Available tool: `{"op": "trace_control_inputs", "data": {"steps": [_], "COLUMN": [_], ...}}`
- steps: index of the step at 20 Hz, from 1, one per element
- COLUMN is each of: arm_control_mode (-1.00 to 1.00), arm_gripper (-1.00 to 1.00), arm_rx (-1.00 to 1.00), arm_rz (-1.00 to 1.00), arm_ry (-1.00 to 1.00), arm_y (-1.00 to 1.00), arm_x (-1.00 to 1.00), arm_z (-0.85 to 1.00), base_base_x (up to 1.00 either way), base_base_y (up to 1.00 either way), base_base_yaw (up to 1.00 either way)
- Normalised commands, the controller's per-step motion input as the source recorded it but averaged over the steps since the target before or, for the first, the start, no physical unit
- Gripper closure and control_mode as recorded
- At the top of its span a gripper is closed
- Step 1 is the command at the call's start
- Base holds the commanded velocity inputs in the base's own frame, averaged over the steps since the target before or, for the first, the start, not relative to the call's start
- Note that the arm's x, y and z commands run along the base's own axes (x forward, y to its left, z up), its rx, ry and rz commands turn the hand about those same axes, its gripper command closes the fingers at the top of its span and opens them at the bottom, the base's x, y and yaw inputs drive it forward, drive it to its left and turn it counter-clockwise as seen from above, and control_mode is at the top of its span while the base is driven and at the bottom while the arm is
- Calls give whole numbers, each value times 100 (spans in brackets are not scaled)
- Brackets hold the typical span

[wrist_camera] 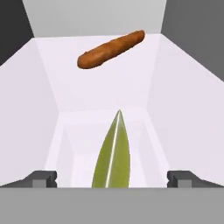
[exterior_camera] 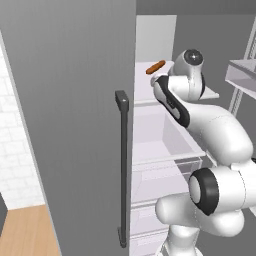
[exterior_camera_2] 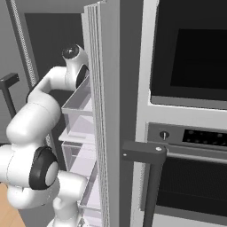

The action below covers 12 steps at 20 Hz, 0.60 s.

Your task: Grab a lemon wedge from the fridge and one ice cube from the ice bowl, and put them in the glass of lemonade.

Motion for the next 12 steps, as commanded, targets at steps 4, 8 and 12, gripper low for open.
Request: {"op": "trace_control_inputs", "data": {"steps": [4, 8, 12], "arm_control_mode": [-100, -100, -100], "arm_gripper": [-100, 100, 100], "arm_rx": [0, 0, -1], "arm_rz": [0, 0, 0], "arm_ry": [0, 0, -3], "arm_y": [0, 4, 0], "arm_x": [0, 0, 6], "arm_z": [-16, -29, -8], "base_base_x": [0, 0, 0], "base_base_y": [0, 0, 0], "base_base_yaw": [0, 0, 0]}}
